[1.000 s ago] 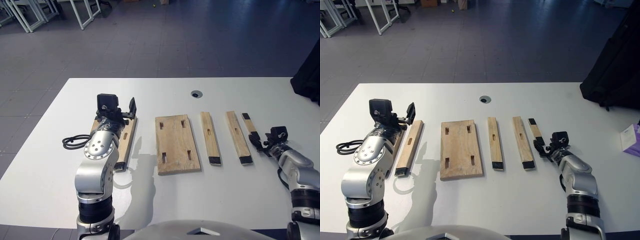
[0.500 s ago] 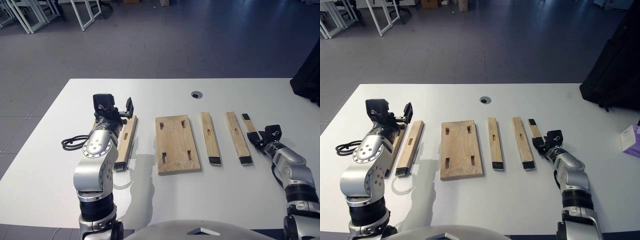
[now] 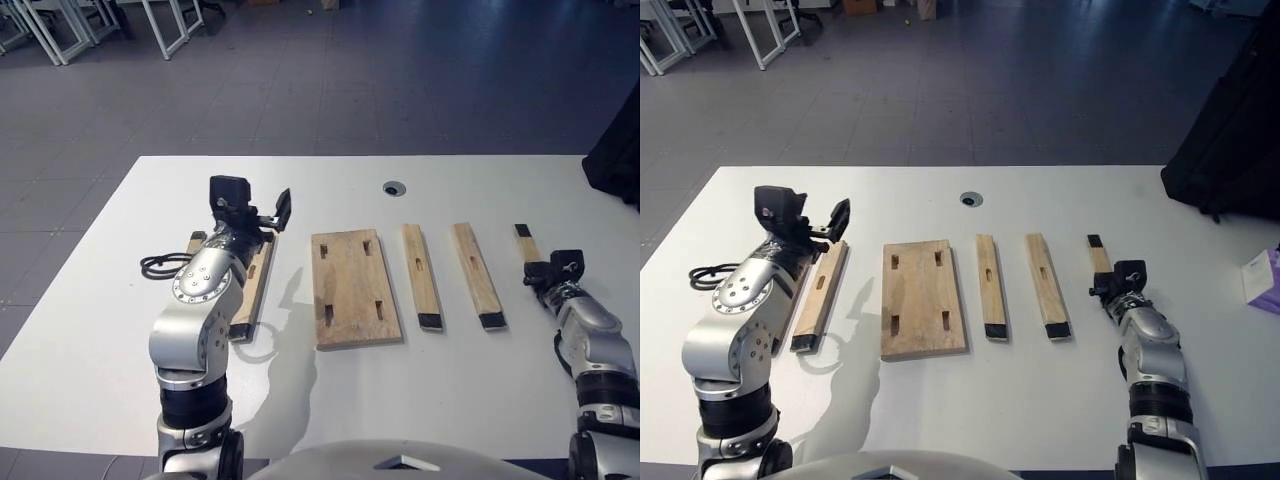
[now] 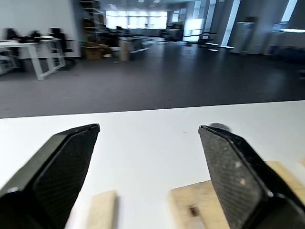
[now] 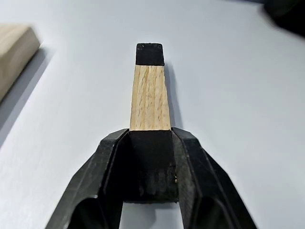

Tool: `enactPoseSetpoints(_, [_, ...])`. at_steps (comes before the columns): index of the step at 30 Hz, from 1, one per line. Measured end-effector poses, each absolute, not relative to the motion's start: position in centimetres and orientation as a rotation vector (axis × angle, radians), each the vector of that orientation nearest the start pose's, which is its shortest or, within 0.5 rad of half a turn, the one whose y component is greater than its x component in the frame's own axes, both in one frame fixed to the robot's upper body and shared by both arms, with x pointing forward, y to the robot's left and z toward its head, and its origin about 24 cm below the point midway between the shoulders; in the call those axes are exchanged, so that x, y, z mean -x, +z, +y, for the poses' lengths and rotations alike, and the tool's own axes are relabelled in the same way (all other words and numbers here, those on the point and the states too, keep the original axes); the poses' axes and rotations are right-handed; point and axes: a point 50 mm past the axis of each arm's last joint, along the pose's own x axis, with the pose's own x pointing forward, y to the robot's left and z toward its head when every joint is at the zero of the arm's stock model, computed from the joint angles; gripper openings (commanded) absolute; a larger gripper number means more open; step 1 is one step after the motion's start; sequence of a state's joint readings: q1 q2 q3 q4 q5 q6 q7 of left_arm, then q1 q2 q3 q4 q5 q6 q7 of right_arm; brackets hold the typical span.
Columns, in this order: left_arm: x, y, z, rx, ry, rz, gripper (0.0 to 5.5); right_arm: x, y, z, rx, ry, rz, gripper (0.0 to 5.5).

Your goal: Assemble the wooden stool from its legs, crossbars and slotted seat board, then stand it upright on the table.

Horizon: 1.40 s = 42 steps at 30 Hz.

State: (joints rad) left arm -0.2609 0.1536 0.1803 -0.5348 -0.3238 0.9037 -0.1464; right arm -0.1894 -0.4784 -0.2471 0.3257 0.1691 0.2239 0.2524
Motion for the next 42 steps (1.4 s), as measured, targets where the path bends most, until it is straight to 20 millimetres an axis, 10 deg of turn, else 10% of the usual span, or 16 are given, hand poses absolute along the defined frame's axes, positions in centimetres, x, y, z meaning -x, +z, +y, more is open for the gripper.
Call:
enactPoseSetpoints(2, [-27.5,15.3,16.5,0.276,-0.298,0.129,3.85,-28.7,8.4,-27.5,0.188,-0.033,0.135,1.29])
enactPoseSetpoints(5, [-29.3,15.7,15.4,0.672,-0.477,0.210,3.85,-29.1,12.3,-18.2,0.150,0.234,-0.054,1.29])
enactPoseSetpoints(9, [-30.7,16.0,14.2,0.954,-0.605,0.291,3.85,-27.8,13.3,-12.1,0.143,0.450,-0.106,1.29])
enactPoseSetpoints(26, [-31.0,15.2,13.5,1.034,-0.678,0.416,3.85,-25.7,14.0,-6.6,0.119,0.677,-0.104,1.29])
enactPoseSetpoints(42, [-31.0,16.0,14.0,1.076,-0.699,0.420,1.19,-24.5,13.6,-5.9,0.115,0.741,-0.082,1.29])
